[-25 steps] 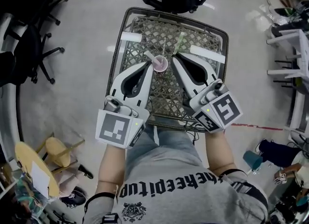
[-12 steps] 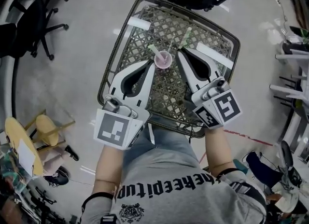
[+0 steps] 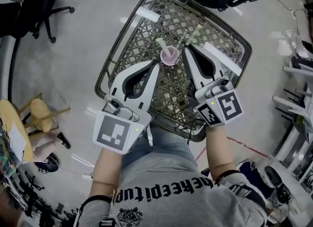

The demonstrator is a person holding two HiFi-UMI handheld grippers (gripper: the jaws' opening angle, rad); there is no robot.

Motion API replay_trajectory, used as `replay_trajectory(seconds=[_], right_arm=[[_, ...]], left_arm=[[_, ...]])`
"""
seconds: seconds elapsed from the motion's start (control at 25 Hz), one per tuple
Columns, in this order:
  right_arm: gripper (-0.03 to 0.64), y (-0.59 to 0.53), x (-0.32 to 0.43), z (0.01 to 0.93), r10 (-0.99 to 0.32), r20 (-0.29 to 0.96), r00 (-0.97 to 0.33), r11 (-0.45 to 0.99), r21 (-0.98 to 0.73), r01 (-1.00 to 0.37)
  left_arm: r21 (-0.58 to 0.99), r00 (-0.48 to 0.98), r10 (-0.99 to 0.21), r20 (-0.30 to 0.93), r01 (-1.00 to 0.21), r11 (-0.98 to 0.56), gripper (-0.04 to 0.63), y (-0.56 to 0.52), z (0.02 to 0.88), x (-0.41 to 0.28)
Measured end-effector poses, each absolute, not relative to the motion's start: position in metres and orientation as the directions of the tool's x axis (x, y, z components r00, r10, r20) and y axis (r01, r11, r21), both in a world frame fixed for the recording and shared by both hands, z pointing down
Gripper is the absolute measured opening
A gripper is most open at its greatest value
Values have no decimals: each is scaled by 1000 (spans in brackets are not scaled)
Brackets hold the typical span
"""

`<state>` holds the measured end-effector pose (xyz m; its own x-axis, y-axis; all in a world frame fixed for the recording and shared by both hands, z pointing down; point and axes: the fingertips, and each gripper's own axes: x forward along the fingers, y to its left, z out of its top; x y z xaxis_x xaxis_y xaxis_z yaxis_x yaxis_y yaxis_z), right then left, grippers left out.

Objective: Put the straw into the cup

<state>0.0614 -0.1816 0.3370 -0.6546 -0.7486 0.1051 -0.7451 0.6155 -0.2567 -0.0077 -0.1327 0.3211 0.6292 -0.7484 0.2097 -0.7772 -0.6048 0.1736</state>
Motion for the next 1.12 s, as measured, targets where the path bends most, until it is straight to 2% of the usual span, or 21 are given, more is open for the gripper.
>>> replay_trajectory(seconds=[1.12], right_arm=[[46,-190,50,418,-720,133,-681,641,-249,-726]], left_arm=[[207,599,-755,267,-801,-562,28,-123,373,-13]])
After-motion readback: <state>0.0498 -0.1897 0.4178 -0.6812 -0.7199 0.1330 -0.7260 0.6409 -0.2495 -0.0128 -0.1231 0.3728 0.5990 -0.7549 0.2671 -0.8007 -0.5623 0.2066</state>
